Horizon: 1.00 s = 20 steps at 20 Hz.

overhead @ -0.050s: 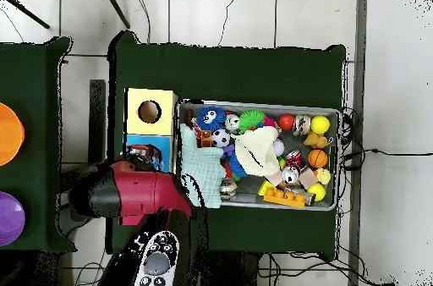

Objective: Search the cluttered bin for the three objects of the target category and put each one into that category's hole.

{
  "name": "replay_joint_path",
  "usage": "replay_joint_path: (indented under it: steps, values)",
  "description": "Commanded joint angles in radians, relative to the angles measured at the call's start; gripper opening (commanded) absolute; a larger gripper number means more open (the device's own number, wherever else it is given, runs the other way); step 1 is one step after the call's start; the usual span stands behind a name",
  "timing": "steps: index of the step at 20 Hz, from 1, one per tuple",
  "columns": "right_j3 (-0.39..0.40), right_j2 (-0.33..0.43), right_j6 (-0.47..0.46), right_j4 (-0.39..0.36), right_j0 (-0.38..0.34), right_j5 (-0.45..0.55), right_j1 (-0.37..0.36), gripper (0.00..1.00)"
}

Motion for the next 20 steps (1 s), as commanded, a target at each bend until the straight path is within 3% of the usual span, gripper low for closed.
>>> replay_joint_path:
  steps: [1,20]
  values:
    - [0.059,0.001,0.316,0.001,0.005,0.134,-0.024,0.0]
    - [0.043,-0.013,0.32,0.008,0.021,0.175,0.014,0.0]
